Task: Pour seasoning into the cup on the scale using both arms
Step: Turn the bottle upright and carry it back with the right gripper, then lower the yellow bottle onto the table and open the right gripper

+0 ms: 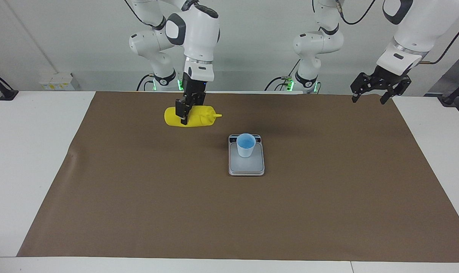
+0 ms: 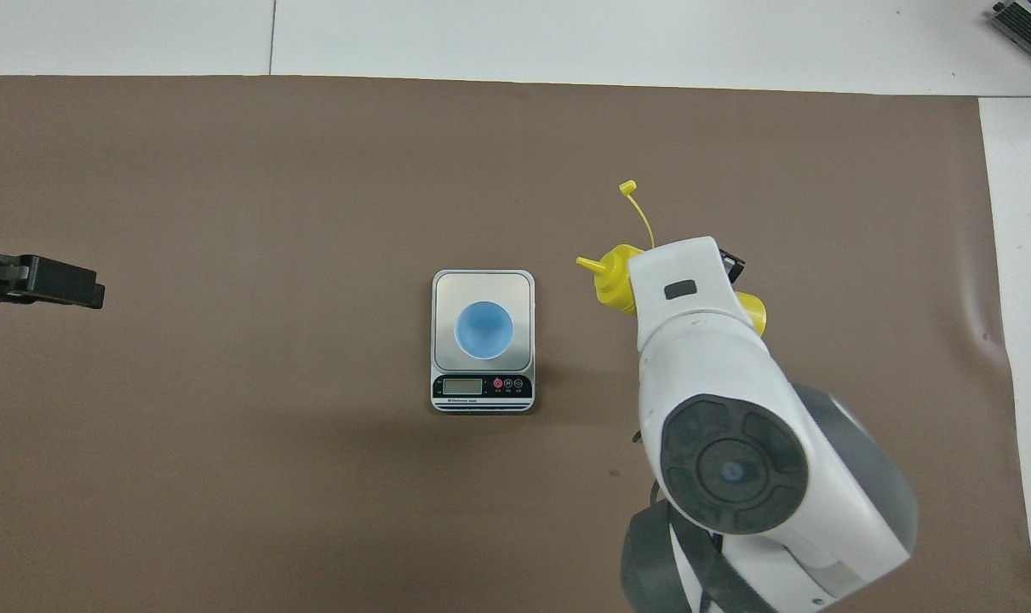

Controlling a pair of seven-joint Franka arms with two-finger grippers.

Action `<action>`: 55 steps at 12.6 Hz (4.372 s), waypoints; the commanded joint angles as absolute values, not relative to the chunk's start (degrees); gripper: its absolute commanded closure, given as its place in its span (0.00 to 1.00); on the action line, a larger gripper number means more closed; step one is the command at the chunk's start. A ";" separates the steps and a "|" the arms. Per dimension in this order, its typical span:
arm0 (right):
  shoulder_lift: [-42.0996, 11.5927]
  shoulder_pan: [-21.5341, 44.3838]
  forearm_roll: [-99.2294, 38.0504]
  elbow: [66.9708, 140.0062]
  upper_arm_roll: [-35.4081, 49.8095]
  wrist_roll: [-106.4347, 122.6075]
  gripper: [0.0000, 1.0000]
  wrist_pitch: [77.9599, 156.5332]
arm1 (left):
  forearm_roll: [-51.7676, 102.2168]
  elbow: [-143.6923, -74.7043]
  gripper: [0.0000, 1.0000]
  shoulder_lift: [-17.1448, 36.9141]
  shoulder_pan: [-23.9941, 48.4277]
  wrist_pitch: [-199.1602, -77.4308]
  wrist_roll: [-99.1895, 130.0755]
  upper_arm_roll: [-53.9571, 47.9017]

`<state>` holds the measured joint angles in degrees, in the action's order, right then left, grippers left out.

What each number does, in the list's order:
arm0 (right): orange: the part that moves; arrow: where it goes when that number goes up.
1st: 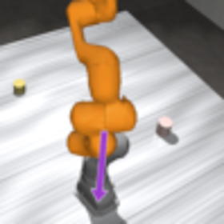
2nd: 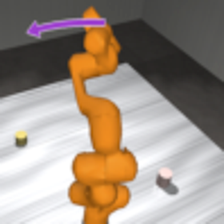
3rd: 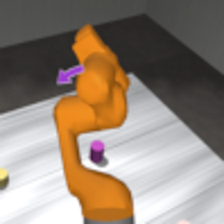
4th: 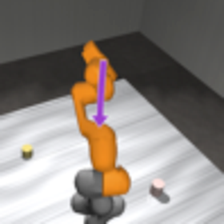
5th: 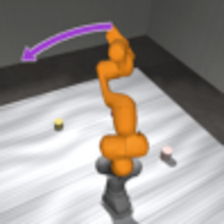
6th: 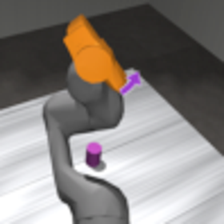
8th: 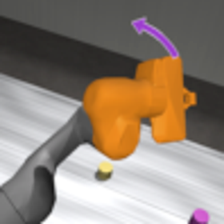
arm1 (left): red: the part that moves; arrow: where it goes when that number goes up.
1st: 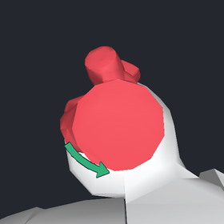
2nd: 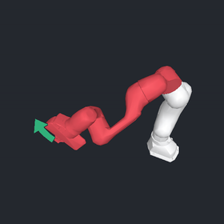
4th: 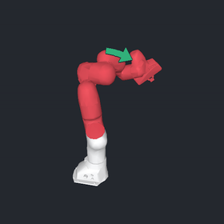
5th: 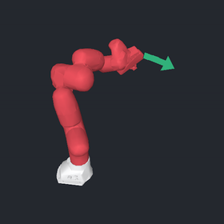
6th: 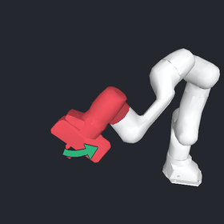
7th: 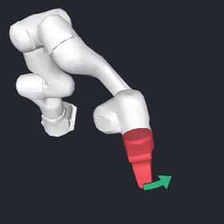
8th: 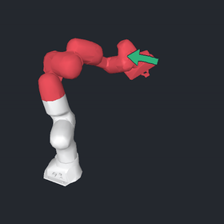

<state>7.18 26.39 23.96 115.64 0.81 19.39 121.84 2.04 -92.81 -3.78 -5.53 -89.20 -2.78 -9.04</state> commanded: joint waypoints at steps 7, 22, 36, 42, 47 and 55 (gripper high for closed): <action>13.71 9.78 -4.71 122.86 0.62 38.73 1.00 130.51 | 2.72 -94.75 0.00 -5.54 -6.33 -89.47 -3.16 -9.32; 0.18 -16.00 -70.01 129.72 0.44 120.90 1.00 133.24 | 2.72 -94.83 0.00 -5.54 -6.33 -89.47 -3.16 -9.32; -8.88 -15.29 -100.46 135.87 0.53 146.43 1.00 125.42 | 2.72 -94.83 0.00 -5.54 -6.33 -89.47 -3.16 -9.32; -8.44 -15.38 -100.46 136.32 0.44 145.81 0.00 125.51 | 2.72 -94.83 0.00 -5.54 -6.33 -89.47 -3.16 -9.32; -7.56 -15.29 -100.20 136.23 0.35 145.72 0.00 126.21 | 2.72 -94.83 0.00 -5.54 -6.33 -89.47 -3.16 -9.32; -5.01 -18.98 -88.96 136.32 0.00 145.64 0.00 126.91 | 2.72 -94.83 0.00 -5.54 -6.33 -89.47 -3.16 -9.32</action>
